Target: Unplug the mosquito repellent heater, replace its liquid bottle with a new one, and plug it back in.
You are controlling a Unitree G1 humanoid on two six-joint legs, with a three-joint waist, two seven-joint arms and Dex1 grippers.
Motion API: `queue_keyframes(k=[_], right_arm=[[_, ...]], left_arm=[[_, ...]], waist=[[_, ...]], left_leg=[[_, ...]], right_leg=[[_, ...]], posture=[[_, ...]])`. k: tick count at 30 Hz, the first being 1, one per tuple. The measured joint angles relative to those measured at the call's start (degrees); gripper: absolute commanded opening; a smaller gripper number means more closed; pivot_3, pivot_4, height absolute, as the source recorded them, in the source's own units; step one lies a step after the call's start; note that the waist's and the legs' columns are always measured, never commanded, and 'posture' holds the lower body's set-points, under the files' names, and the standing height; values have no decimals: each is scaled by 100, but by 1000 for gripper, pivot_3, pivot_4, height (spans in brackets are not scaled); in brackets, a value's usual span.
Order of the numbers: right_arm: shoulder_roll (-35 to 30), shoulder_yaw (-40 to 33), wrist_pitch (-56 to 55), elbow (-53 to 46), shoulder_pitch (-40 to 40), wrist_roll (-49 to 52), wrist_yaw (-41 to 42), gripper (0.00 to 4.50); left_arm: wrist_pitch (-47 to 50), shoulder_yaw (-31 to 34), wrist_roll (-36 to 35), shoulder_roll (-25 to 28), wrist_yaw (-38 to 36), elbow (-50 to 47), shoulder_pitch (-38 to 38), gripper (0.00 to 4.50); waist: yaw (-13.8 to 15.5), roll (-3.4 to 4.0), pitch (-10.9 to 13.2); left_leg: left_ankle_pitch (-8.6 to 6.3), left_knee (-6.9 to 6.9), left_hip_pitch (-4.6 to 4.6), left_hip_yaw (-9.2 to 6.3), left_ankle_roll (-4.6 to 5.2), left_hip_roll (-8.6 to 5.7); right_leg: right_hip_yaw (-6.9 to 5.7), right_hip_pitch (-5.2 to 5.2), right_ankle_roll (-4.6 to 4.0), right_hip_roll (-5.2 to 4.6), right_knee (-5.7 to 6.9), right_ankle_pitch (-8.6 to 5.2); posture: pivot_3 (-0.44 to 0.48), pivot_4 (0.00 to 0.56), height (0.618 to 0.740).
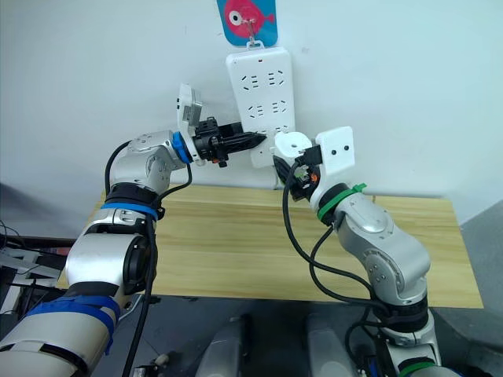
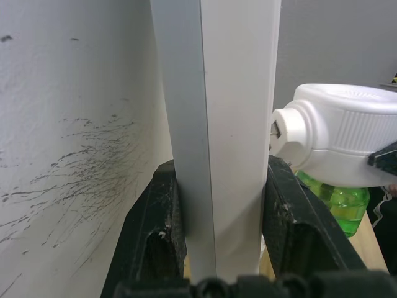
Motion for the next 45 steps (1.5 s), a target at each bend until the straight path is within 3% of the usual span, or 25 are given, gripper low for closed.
queue_keyframes(k=[11,21,36,45], right_arm=[[265,-149,70,18,-3,9,-19,3027],[1011,-615,363,25,-8,285,-316,3027],[1417,-1284,837,188,-324,966,-720,3027],[1338,-1363,979,208,-396,1195,-855,3027]], left_arm=[[-23,2,14,13,7,0,0,1304],[-71,2,36,26,32,1,1,1304],[-167,3,70,0,51,4,-2,1304],[-168,4,70,-10,43,4,-2,1304]], waist=[[-4,0,0],[-13,0,0],[-14,2,-1],[-17,3,-2]], left_leg=[[0,0,0,1,0,0],[0,0,0,2,0,2],[0,-2,-2,4,-1,2],[0,-2,-3,5,0,1]], right_leg=[[0,-2,0,0,2,0],[2,-5,0,0,6,0],[3,-11,-1,-1,9,0],[2,-14,-1,-1,12,0]], posture=[[-102,225,740],[-101,224,740],[-102,206,740],[-104,203,740]])
